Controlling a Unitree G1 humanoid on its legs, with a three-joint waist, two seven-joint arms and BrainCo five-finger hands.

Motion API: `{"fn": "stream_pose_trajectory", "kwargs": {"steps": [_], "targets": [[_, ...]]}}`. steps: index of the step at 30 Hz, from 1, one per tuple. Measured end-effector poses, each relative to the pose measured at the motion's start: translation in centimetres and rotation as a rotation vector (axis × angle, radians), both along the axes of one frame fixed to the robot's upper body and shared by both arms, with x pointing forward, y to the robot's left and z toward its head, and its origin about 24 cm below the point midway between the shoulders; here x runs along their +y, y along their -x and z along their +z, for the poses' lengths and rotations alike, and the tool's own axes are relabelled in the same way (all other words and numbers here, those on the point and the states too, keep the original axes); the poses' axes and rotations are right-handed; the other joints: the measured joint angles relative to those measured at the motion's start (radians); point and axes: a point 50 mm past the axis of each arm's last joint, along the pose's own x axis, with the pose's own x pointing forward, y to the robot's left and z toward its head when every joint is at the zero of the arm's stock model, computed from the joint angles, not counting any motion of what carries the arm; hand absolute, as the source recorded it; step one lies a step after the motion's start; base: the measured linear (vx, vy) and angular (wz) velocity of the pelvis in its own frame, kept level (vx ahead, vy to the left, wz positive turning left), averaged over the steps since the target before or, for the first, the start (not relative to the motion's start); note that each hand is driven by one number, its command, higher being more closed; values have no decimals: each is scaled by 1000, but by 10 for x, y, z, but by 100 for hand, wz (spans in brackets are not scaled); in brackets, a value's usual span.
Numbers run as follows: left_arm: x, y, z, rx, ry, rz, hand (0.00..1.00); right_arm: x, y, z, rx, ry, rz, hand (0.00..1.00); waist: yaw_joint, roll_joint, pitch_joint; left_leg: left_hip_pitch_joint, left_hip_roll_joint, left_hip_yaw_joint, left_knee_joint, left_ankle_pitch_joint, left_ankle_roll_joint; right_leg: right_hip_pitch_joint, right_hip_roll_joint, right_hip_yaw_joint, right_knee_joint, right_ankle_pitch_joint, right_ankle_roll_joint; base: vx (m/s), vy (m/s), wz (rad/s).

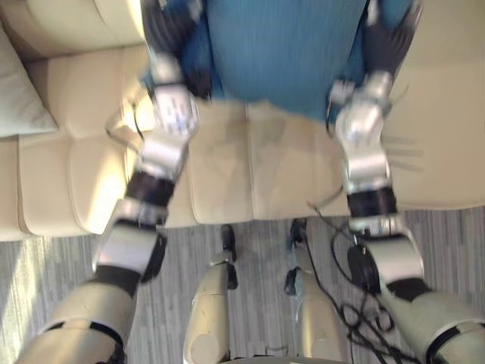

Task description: Pick up cushions and gather them together orderly.

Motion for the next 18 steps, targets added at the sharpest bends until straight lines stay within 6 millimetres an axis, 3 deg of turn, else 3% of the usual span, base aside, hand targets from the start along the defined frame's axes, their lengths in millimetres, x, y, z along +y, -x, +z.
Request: {"fn": "stream_pose_trajectory", "kwargs": {"steps": [5,8,16,18], "targets": [[4,22,66,-159,137,31,0,2,1,53,-55,-30,-18,0,-4,-2,2,-76,0,-5,-12,11,-2,-51,0,-6,-55,37,-5,-34,12,4],[6,26,83,-163,233,-37,0,-3,-3,72,-25,-61,81,0,-6,-1,19,-107,7,-24,-32,25,-8,-80,3,-22,-55,38,-5,-22,21,14],[17,-5,59,23,272,-122,0,-3,-19,66,111,7,289,0,-1,-4,65,-141,21,-52,-140,92,-36,-137,20,-54,-55,38,-5,-12,27,14],[23,-21,33,117,248,-116,0,3,-20,66,126,62,325,0,-3,-4,73,-162,22,-49,-162,102,-39,-169,21,-55,-55,38,-5,3,16,-1]]}}
